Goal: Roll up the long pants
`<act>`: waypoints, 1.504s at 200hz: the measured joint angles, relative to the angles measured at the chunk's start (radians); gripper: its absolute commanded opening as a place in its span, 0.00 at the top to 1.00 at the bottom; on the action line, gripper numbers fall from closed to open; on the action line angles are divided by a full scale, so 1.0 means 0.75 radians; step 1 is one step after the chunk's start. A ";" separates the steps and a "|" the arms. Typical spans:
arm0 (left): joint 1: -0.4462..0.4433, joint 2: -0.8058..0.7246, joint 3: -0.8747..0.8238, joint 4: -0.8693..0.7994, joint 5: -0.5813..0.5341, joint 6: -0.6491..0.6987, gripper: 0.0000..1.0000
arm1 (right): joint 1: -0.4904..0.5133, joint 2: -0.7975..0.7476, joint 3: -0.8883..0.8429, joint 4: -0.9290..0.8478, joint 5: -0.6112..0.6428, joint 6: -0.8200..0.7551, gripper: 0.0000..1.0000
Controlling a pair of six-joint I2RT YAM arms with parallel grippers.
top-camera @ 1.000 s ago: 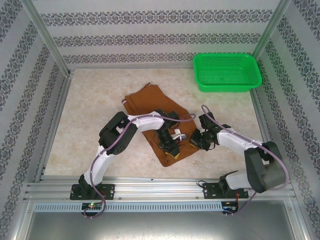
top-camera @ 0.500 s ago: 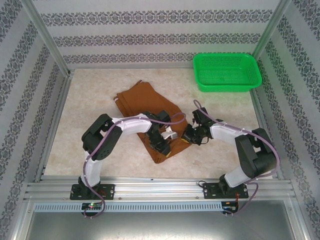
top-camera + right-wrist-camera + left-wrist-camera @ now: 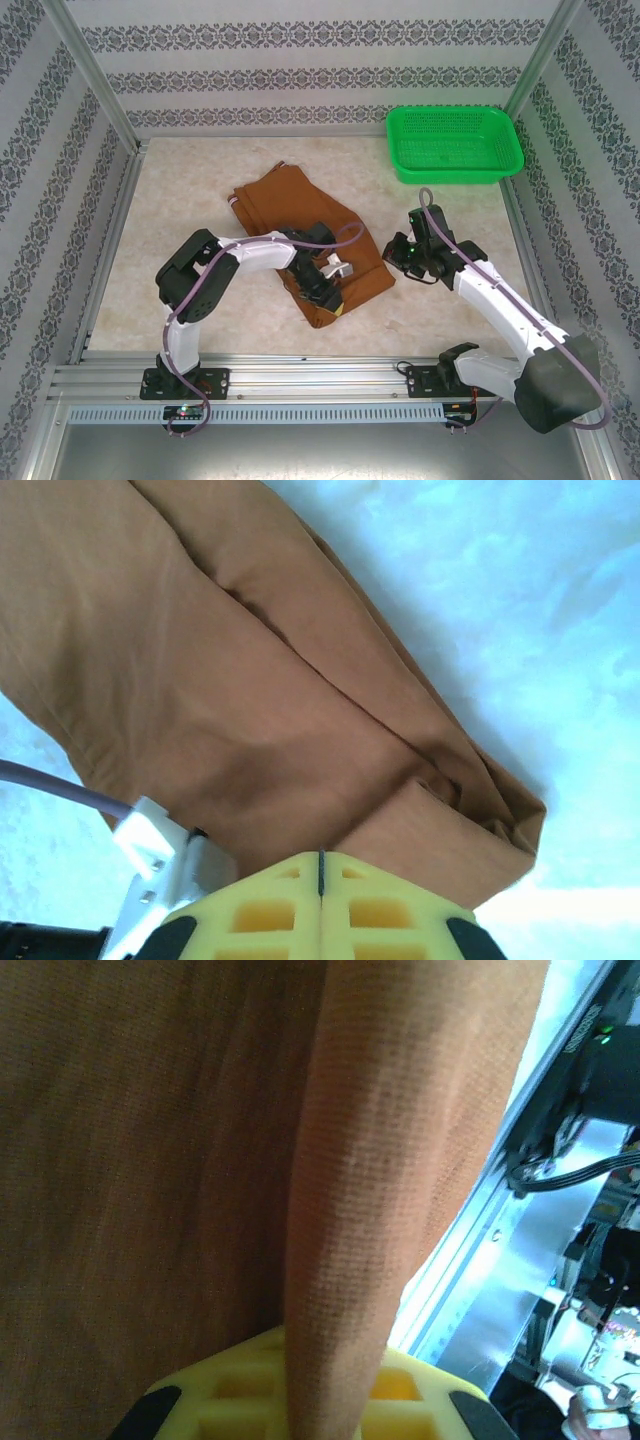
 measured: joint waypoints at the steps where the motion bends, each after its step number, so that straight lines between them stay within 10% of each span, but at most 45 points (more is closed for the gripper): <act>1: 0.000 -0.002 -0.002 0.003 0.002 -0.003 1.00 | 0.000 0.000 -0.001 -0.002 -0.001 -0.002 1.00; 165: 0.010 0.084 -0.008 0.031 -0.003 -0.029 0.96 | 0.174 0.518 -0.014 0.116 -0.106 0.006 1.00; 227: -0.052 -0.409 -0.148 0.073 -0.500 -0.022 0.68 | 0.184 0.596 0.004 0.165 -0.162 0.006 1.00; 301: -0.305 -0.570 -0.271 0.110 -0.583 0.017 0.99 | 0.192 0.629 0.013 0.226 -0.205 0.013 1.00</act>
